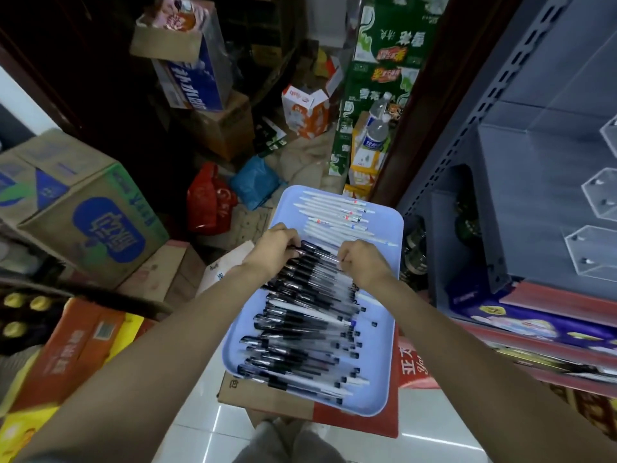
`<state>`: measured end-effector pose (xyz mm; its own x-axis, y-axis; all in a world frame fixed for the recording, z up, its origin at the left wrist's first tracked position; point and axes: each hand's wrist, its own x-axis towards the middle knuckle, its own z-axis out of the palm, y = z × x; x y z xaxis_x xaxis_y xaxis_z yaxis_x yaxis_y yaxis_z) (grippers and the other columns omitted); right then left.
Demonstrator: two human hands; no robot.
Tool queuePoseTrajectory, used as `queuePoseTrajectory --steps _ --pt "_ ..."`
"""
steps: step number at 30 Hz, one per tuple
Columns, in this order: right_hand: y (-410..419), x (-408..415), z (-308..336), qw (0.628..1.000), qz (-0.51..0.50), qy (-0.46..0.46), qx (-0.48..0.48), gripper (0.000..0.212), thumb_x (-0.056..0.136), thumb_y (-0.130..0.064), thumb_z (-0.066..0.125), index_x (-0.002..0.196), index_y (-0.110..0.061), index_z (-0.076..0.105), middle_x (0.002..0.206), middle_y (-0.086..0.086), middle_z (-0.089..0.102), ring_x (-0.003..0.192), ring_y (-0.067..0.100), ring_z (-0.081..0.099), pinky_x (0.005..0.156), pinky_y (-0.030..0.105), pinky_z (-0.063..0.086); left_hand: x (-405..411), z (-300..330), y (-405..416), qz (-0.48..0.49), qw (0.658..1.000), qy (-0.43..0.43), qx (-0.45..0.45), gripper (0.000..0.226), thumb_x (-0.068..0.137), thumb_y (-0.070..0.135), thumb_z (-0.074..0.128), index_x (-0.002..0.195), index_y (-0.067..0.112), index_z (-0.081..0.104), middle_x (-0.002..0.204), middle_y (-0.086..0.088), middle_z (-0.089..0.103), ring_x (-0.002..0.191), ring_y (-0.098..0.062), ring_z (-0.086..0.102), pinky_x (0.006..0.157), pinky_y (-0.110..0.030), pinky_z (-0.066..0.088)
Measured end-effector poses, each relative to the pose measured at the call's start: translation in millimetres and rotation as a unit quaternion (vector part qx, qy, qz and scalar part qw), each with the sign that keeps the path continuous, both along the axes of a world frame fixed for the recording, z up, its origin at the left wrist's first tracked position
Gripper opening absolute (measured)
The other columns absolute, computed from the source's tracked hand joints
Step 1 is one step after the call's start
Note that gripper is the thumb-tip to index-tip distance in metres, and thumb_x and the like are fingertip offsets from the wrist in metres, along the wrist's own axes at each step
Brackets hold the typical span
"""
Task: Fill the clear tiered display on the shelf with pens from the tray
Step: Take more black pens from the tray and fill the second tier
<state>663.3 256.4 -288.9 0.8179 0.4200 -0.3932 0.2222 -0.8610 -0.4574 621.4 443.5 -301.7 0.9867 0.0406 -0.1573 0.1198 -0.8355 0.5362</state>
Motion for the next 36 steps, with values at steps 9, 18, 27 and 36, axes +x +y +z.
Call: queuePoseTrajectory --steps 9,18,27,36 --pt "-1 -4 6 1.000 -0.008 0.012 -0.011 0.016 0.093 -0.008 0.051 0.108 -0.004 0.056 0.110 0.017 0.062 0.100 0.032 0.058 0.083 0.041 0.050 -3 2 4 0.058 0.994 -0.006 -0.098 0.012 0.082 0.004 0.067 0.094 0.002 0.066 0.095 -0.009 0.060 0.089 -0.023 0.060 0.080 -0.020 0.042" --pt "-1 -43 56 0.929 -0.201 0.050 0.306 0.009 0.084 0.007 0.061 0.083 -0.001 0.063 0.062 0.006 0.057 0.044 0.002 0.051 0.054 0.021 0.044 -22 50 -10 0.191 0.863 0.050 -0.465 0.027 0.085 0.007 0.065 0.106 -0.009 0.062 0.083 -0.011 0.064 0.061 -0.005 0.065 0.066 -0.016 0.054" --pt "-23 -67 115 0.907 -0.231 0.032 0.350 0.005 0.084 -0.007 0.067 0.087 -0.005 0.064 0.070 0.007 0.063 0.062 0.015 0.061 0.064 0.024 0.054 -23 117 -57 0.081 0.855 0.025 -0.511 0.018 0.092 0.020 0.057 0.087 0.004 0.061 0.081 0.003 0.071 0.071 -0.001 0.067 0.069 -0.016 0.049" --pt "-164 -55 198 0.858 -0.275 -0.123 0.416 0.038 0.092 -0.011 0.057 0.127 -0.019 0.048 0.078 0.000 0.063 0.078 0.018 0.062 0.076 0.031 0.053 -8 208 -167 -0.183 0.957 -0.113 -0.194 0.022 0.095 0.021 0.052 0.083 0.004 0.059 0.070 -0.016 0.058 0.054 -0.009 0.049 0.056 -0.020 0.036"
